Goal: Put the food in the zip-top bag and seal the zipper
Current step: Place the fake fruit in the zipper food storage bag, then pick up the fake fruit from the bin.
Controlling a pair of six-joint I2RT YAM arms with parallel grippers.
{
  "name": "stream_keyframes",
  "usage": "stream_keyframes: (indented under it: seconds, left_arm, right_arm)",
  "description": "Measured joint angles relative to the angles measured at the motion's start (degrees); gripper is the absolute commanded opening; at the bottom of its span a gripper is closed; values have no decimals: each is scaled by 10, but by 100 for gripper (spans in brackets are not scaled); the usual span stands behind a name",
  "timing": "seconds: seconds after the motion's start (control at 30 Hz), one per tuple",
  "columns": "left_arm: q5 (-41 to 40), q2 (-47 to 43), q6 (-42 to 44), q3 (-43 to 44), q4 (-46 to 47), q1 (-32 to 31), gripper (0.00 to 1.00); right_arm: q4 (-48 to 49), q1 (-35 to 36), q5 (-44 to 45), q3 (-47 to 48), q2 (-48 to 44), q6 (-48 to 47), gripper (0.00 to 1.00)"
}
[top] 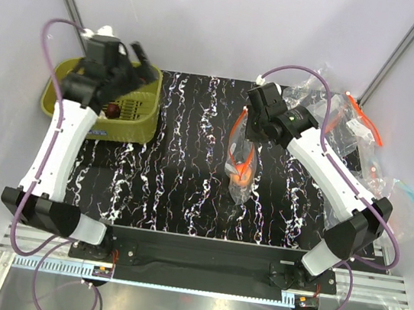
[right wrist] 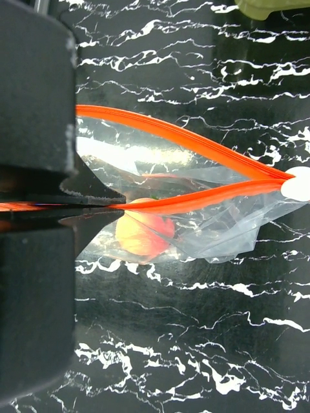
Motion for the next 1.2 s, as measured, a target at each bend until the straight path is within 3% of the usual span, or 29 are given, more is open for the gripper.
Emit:
stream_keyframes:
  seconds: [0.17,0.33,0.67,0.83,1.2]
  left_arm:
    - [-67,28,59,46,-40,104,99]
    - [-101,143,106,93,-46,154,99]
    - [-114,333,150,160,-43,197,99]
    - [-126,365,182,208,-26,205,99]
    - [-125,452,238,214,43,209,99]
  right_arm:
    - [-9,0,0,5,0,-13,0]
    - [-11,0,0,7,0,-22,0]
    - [-9,0,0,7,0,-38,0]
    - [5,0,-2,-9,0,-38,0]
    - [24,0,-5,-54,0,-35,0]
